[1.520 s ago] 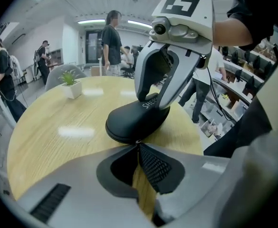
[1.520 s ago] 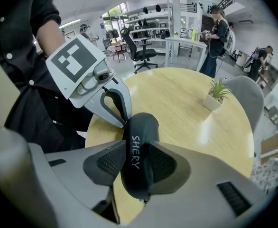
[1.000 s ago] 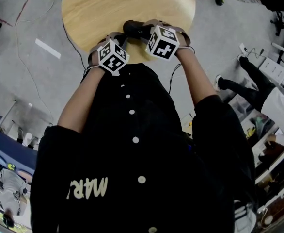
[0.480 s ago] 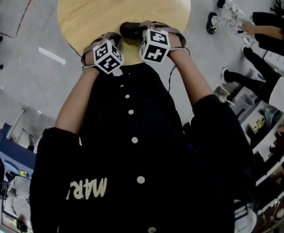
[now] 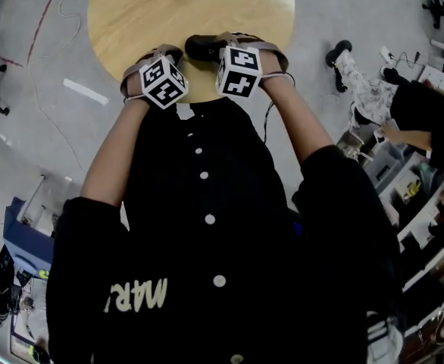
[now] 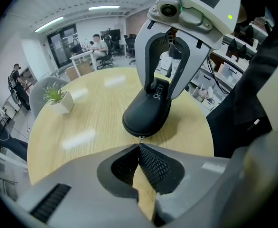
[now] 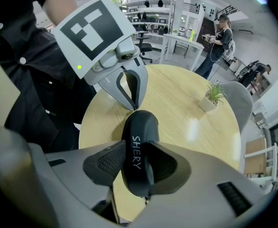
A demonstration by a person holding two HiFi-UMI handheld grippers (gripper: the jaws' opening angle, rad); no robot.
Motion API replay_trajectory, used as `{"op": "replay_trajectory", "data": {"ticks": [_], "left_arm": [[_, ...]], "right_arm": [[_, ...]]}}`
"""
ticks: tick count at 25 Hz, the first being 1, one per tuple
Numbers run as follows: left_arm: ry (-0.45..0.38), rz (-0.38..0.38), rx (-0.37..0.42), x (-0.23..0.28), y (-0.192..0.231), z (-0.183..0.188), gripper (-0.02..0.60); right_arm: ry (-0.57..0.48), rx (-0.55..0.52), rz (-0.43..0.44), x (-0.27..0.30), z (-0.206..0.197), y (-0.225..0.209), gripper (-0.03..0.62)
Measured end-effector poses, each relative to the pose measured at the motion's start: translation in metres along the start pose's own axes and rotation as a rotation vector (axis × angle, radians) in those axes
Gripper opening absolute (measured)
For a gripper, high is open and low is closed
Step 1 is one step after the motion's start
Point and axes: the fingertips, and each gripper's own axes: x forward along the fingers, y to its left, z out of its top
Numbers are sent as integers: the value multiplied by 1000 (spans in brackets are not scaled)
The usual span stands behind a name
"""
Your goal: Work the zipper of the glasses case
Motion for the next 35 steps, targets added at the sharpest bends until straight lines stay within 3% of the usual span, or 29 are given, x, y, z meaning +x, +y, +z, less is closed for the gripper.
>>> {"op": "replay_trajectory", "data": {"ticks": [12,35], "left_arm": [[32,-18,43,7,27,5,5],[77,-78,243,18,39,23,6]], "right_arm": [[-3,2,-6,3,2,-5,158],[-1,-9,-19,2,1,-3,161]]}}
